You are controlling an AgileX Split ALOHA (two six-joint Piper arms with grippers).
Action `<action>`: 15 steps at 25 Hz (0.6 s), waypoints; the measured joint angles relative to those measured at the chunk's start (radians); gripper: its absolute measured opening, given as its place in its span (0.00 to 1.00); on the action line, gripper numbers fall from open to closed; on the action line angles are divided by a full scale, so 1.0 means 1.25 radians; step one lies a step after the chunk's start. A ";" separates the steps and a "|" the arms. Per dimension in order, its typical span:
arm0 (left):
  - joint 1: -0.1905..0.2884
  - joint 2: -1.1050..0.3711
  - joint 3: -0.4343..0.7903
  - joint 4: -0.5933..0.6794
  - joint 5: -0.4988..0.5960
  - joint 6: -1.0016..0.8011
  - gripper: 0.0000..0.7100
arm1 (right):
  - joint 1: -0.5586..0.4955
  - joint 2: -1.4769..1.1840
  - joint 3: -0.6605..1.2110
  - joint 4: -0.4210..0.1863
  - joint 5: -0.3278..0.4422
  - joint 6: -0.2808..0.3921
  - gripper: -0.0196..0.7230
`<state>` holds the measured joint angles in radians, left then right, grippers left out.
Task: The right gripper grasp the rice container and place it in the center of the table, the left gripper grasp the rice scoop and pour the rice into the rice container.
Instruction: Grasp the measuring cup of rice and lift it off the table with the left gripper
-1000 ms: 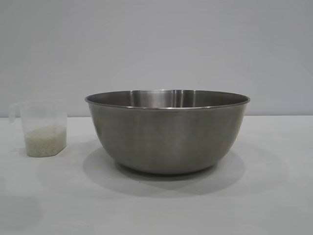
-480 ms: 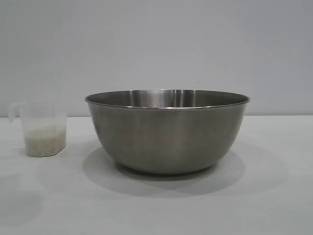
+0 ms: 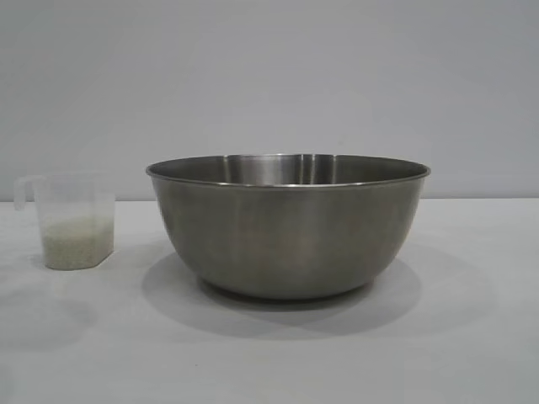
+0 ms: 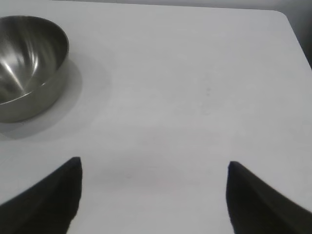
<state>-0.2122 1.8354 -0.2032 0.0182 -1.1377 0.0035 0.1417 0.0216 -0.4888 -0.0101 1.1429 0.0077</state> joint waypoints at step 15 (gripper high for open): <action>0.000 0.082 -0.116 -0.020 -0.001 0.000 0.34 | 0.000 0.000 0.000 0.000 0.000 0.001 0.72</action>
<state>-0.2122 1.9384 -0.3477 -0.0070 -1.1387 0.0035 0.1417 0.0216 -0.4888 -0.0101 1.1429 0.0092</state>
